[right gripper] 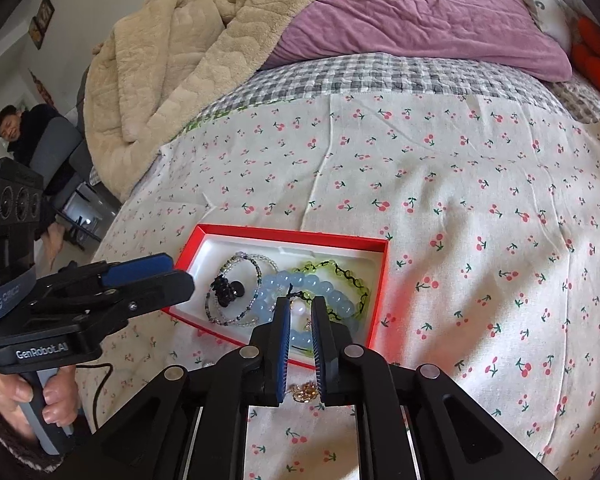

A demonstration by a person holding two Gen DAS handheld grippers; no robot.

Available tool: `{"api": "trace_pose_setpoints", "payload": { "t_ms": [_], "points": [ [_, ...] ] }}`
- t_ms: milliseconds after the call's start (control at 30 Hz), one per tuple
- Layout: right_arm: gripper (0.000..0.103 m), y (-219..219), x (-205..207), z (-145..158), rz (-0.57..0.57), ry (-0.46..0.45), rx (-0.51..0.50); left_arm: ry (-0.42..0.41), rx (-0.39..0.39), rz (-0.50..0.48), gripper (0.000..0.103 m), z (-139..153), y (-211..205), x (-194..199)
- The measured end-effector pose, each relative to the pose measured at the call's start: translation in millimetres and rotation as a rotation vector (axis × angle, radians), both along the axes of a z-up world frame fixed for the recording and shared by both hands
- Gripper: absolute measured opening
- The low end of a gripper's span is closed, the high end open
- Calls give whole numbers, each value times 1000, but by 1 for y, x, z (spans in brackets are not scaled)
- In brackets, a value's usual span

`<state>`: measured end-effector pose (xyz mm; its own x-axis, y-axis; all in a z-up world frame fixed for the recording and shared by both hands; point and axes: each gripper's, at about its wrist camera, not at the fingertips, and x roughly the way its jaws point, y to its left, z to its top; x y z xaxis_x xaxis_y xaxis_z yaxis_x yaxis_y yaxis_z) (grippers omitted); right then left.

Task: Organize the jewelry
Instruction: 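Withdraw the left tool from the box toward the pearl ring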

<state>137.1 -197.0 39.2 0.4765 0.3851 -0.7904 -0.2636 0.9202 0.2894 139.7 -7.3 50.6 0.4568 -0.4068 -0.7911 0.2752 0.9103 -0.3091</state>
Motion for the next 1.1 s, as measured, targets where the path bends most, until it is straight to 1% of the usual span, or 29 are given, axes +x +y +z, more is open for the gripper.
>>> {"api": "trace_pose_setpoints", "payload": {
  "t_ms": [33,100,167,233,433,567,600,667,700,733,833,900,1000,1100],
  "points": [
    [11,0,-2,1,4,-2,-5,-7,15,0,64,1,3,-4],
    [12,-1,-6,3,12,0,-6,-16,44,13,72,2,11,-12],
    [12,-1,-11,4,20,-1,-17,-22,69,34,77,1,19,-20],
    [12,0,-17,6,29,-6,-29,-15,102,49,77,-4,23,-28],
    [17,6,-38,4,53,-8,-54,18,196,34,78,-24,21,-51],
    [22,14,-48,-6,73,-13,-109,38,225,25,78,-36,22,-61],
    [25,15,-49,-10,79,-4,-120,43,230,22,78,-38,23,-64],
    [40,15,-50,-18,74,18,-129,49,244,15,78,-43,24,-67],
    [62,15,-50,-21,67,25,-124,51,251,10,78,-45,24,-68],
    [75,14,-51,-22,56,24,-118,56,258,3,78,-47,25,-69],
    [75,17,-54,-23,60,6,-109,69,264,-15,78,-52,29,-69],
    [76,19,-55,-25,64,-4,-134,73,251,-30,78,-54,32,-68],
    [76,19,-55,-29,61,-12,-165,61,244,-38,78,-56,36,-68],
    [76,17,-56,-31,59,-41,-178,26,234,-94,78,-59,33,-69]
  ]
}}
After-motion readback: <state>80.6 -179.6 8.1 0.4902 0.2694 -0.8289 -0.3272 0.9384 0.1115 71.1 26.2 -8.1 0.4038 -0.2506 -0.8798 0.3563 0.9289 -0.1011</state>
